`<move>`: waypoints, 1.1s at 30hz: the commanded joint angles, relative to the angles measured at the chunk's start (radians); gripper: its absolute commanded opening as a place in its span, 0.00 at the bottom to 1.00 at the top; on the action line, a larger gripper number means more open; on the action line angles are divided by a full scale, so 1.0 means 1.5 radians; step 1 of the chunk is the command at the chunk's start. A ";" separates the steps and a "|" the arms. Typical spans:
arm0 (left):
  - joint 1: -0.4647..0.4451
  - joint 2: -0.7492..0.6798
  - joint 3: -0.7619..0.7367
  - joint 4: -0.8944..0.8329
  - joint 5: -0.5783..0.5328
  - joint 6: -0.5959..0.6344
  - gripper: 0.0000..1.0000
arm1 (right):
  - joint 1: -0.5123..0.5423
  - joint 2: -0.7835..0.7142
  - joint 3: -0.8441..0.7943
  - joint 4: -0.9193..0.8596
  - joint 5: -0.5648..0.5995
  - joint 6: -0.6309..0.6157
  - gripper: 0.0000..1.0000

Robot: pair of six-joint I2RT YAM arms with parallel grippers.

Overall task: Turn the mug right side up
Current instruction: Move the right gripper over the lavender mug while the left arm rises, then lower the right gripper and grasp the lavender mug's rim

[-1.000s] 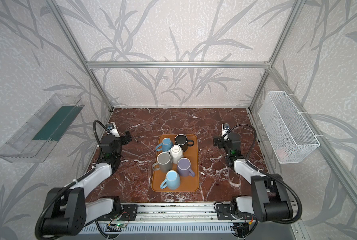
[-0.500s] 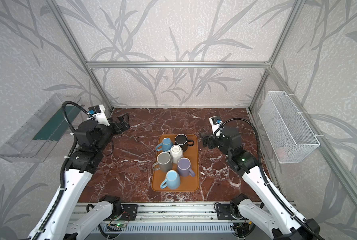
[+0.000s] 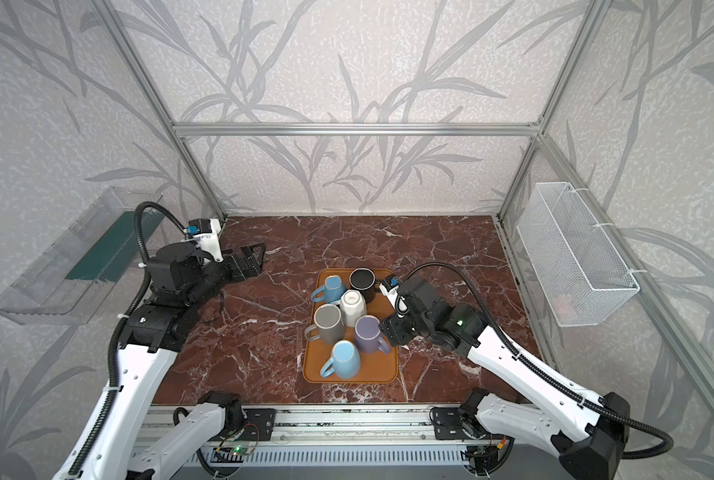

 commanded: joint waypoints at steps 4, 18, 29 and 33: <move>-0.003 0.011 0.021 -0.025 0.020 0.004 0.99 | 0.044 0.041 -0.017 -0.042 0.013 0.045 0.70; -0.004 0.016 0.028 -0.030 0.024 -0.001 0.99 | 0.082 0.161 -0.017 -0.027 0.046 0.021 0.58; -0.005 0.023 0.039 -0.041 0.014 0.001 0.99 | 0.082 0.196 -0.030 0.013 0.034 -0.002 0.46; -0.006 0.022 0.038 -0.041 0.012 -0.001 0.99 | 0.082 0.214 -0.031 0.022 0.032 -0.007 0.42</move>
